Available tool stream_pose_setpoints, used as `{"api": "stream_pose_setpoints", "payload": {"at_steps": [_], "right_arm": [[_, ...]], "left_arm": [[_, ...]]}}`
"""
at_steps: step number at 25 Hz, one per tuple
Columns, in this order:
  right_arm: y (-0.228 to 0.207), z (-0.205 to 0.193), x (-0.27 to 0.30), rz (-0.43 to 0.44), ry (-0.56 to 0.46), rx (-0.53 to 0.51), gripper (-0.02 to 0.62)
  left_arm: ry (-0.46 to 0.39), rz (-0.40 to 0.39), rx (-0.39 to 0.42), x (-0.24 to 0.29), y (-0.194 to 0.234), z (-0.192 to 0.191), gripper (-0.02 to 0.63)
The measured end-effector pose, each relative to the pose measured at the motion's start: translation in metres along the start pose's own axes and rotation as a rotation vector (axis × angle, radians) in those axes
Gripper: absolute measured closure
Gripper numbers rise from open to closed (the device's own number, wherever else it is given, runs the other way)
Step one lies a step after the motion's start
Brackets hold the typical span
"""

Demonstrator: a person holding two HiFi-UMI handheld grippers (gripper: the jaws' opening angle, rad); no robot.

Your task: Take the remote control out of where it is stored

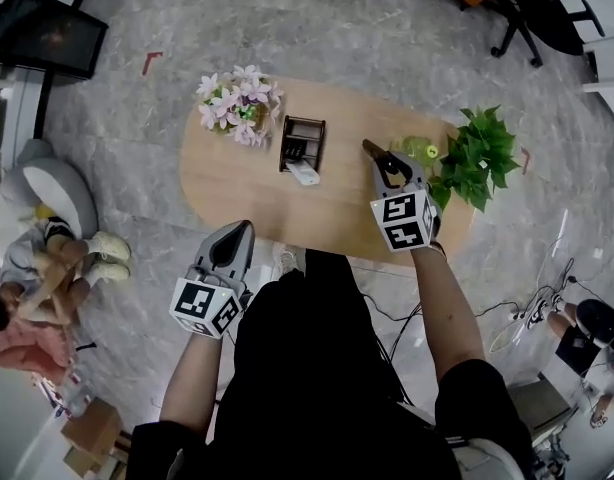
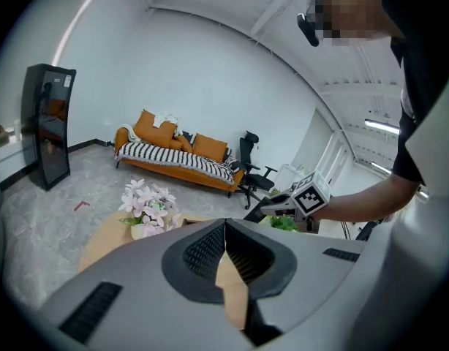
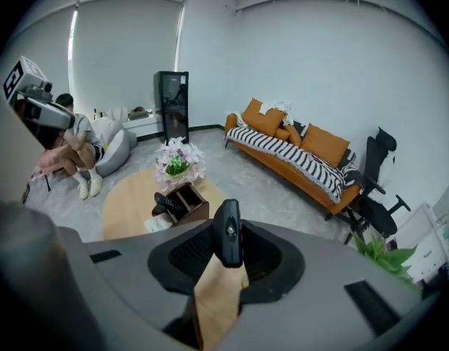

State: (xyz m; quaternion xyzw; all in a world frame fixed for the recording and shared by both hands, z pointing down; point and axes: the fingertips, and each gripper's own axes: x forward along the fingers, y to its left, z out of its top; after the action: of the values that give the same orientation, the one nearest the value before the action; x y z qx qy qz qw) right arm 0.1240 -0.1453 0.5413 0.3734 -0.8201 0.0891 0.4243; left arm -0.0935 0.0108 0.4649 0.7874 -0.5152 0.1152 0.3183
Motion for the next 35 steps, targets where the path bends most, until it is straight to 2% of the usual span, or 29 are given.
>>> {"api": "stream_pose_setpoints", "payload": {"at_steps": [2, 6, 11, 15, 19, 22, 27, 29, 35], "right_arm": [[0.001, -0.02, 0.011, -0.017, 0.031, -0.044, 0.488], [0.011, -0.058, 0.042, -0.066, 0.094, -0.241, 0.488], [0.025, -0.078, 0.075, -0.085, 0.107, -0.431, 0.488], [0.035, -0.088, 0.095, -0.08, 0.099, -0.507, 0.488], [0.052, -0.094, 0.104, -0.091, 0.073, -0.494, 0.486], [0.073, -0.102, 0.108, -0.076, 0.072, -0.53, 0.486], [0.11, -0.131, 0.126, -0.03, 0.079, -0.834, 0.468], [0.121, -0.142, 0.134, -0.01, 0.083, -0.913, 0.458], [0.139, -0.153, 0.15, 0.021, 0.08, -0.997, 0.443]], "left_arm": [[0.006, -0.016, -0.005, 0.005, -0.003, -0.005, 0.598], [0.042, -0.022, -0.006, 0.015, -0.005, -0.021, 0.598], [0.063, -0.023, -0.038, 0.031, -0.004, -0.035, 0.598], [0.07, -0.025, -0.063, 0.037, -0.004, -0.047, 0.598], [0.092, -0.009, -0.083, 0.031, 0.002, -0.066, 0.598], [0.113, 0.006, -0.106, 0.022, 0.007, -0.081, 0.598], [0.134, 0.02, -0.149, 0.017, 0.01, -0.105, 0.598], [0.136, 0.022, -0.163, 0.017, 0.012, -0.113, 0.598], [0.15, 0.031, -0.152, 0.022, 0.021, -0.13, 0.598]]}}
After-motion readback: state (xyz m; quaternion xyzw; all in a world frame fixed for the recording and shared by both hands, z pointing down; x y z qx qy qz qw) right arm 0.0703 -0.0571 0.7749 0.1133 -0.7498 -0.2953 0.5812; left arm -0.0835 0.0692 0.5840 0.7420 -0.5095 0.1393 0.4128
